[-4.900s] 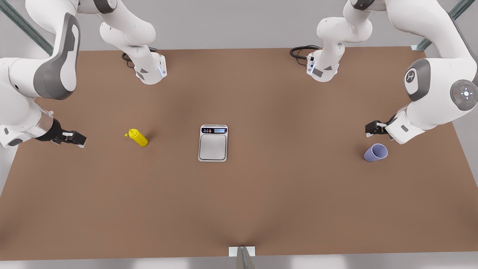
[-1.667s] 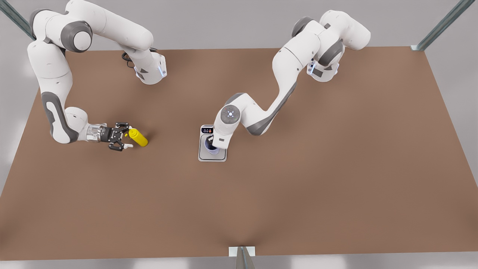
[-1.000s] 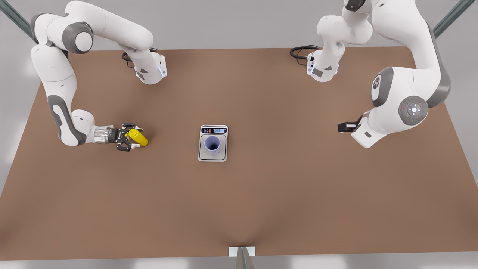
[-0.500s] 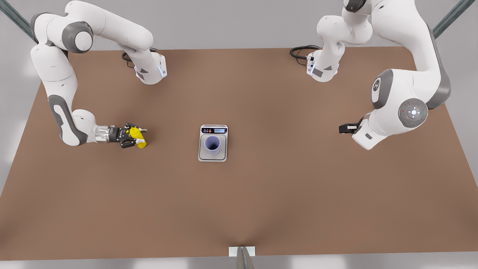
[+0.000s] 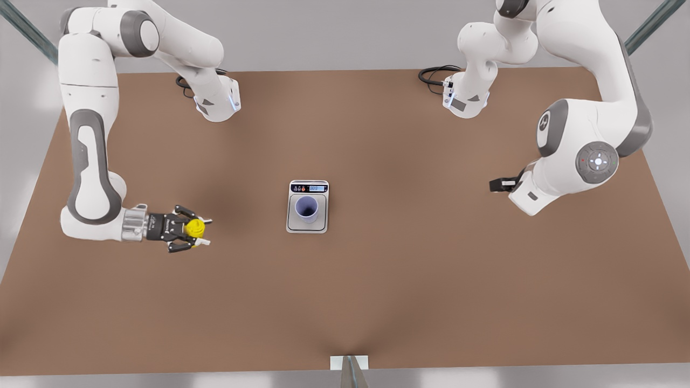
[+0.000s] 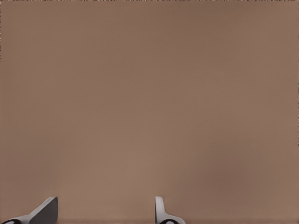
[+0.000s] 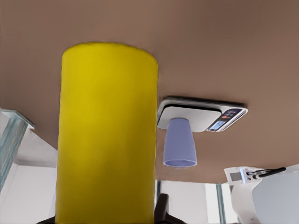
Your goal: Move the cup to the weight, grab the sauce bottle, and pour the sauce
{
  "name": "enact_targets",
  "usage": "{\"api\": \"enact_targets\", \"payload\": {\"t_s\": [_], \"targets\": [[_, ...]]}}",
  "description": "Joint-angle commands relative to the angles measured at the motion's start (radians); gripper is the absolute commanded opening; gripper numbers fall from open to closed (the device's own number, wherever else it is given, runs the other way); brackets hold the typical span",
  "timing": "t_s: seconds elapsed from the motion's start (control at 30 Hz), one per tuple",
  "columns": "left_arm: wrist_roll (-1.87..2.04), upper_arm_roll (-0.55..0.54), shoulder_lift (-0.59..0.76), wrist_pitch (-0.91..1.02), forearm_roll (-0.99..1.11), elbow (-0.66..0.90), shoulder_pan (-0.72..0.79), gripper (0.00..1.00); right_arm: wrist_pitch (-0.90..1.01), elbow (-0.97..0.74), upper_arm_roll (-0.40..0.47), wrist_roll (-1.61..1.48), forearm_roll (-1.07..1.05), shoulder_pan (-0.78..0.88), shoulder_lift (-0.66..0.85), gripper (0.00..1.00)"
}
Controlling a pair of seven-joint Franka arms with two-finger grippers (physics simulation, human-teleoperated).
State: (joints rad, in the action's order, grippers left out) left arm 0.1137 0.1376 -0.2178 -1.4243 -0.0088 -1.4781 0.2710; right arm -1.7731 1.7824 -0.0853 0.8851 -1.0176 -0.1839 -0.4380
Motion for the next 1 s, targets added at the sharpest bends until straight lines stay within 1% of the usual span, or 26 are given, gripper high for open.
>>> {"api": "enact_targets", "payload": {"t_s": [0.0,0.07,0.1,0.13,0.2,0.23,0.27,0.3,0.37,0.43,0.53,0.6,0.67,0.73,0.83,0.93,0.97], "targets": [[-0.008,0.0,0.003,0.001,0.0,-0.001,-0.001,1.0,-0.026,-0.009,-0.001,0.014,-0.015,0.012,0.001,0.21],[-0.008,0.013,0.055,0.031,0.001,-0.008,-0.001,1.0,-0.121,-0.072,-0.001,0.135,0.028,0.121,0.013,0.21],[-0.006,0.014,0.061,0.045,0.004,-0.008,-0.001,1.0,-0.152,-0.093,-0.004,0.17,0.039,0.147,0.01,0.21],[0.006,0.014,0.058,0.047,0.035,-0.008,-0.001,1.0,-0.181,-0.116,-0.04,0.204,0.103,0.162,0.01,0.21],[0.007,0.073,0.058,0.048,0.038,-0.008,-0.001,1.0,-0.23,-0.15,-0.117,0.239,0.229,0.164,0.015,0.21],[0.003,0.074,0.052,0.047,0.038,-0.007,-0.001,1.0,-0.261,-0.152,-0.203,0.242,0.32,0.143,0.035,0.21],[0.0,0.079,0.052,0.047,0.038,-0.007,-0.001,1.0,-0.262,-0.161,-0.241,0.242,0.378,0.132,0.042,0.21],[-0.003,0.08,0.052,0.048,0.038,-0.007,-0.001,1.0,-0.275,-0.169,-0.312,0.241,0.473,0.104,0.045,0.21],[-0.002,0.08,0.052,0.05,0.038,-0.008,-0.001,1.0,-0.275,-0.17,-0.399,0.242,0.626,0.093,0.053,0.21],[-0.002,0.08,0.052,0.05,0.038,-0.008,-0.001,1.0,-0.276,-0.179,-0.43,0.242,0.725,0.095,0.047,0.21],[-0.003,0.08,0.052,0.05,0.038,-0.008,-0.001,1.0,-0.453,-0.179,-0.439,0.301,0.783,0.136,0.015,0.21],[-0.003,0.08,0.052,0.05,0.038,-0.008,-0.001,1.0,-0.511,-0.195,-0.438,0.337,0.781,0.178,-0.019,0.21],[-0.003,0.08,0.052,0.05,0.038,-0.008,-0.001,1.0,-0.52,-0.201,-0.441,0.337,0.788,0.189,-0.016,0.21],[-0.003,0.08,0.052,0.05,0.038,-0.01,-0.001,1.0,-0.509,-0.193,-0.453,0.339,0.873,0.192,-0.004,0.21],[-0.005,0.08,0.048,0.05,0.038,-0.011,-0.001,1.0,-0.493,-0.138,-0.462,0.339,0.988,0.192,0.036,0.21],[-0.005,0.079,0.048,0.05,0.036,-0.019,-0.001,1.0,-0.522,-0.132,-0.462,0.353,1.085,0.204,0.025,0.21],[-0.005,0.08,0.048,0.05,0.036,-0.019,-0.001,1.0,-0.575,-0.133,-0.462,0.363,1.097,0.207,0.012,0.21]]}}
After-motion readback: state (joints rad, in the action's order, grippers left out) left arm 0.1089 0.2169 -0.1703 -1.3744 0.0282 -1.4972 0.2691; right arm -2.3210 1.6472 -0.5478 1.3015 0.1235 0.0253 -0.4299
